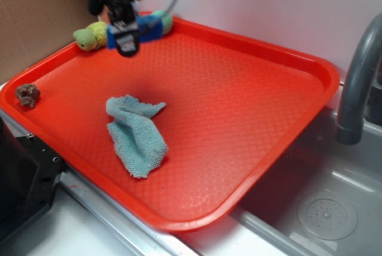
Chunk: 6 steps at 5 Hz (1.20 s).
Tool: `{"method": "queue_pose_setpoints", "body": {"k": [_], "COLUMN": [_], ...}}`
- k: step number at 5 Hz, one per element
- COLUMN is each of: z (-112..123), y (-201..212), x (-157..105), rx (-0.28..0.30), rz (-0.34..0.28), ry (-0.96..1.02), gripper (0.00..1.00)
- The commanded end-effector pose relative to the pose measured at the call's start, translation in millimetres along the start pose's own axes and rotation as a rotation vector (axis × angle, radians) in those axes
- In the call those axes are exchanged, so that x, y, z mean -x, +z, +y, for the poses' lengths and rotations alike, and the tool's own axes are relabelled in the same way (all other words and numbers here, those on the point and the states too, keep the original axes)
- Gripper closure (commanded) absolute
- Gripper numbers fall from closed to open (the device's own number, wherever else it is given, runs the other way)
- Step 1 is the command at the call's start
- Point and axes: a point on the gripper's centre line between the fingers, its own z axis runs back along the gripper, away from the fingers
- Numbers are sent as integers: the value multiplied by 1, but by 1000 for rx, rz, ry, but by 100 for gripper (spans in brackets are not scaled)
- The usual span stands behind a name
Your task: Grab the blue sponge.
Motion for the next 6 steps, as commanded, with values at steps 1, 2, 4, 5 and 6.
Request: {"method": "queue_pose_setpoints", "body": {"k": [1, 2, 4, 5, 6], "z": [-28, -8, -3, -2, 1], "y": [31, 33, 37, 34, 30], "x": [6, 27, 39, 38, 35], "rx": [22, -48, -62, -47, -31], "rz": [-6, -43, -61, -55, -35], "ry": [465, 710, 763, 755, 752], "gripper": [100, 100, 100, 100, 100]}}
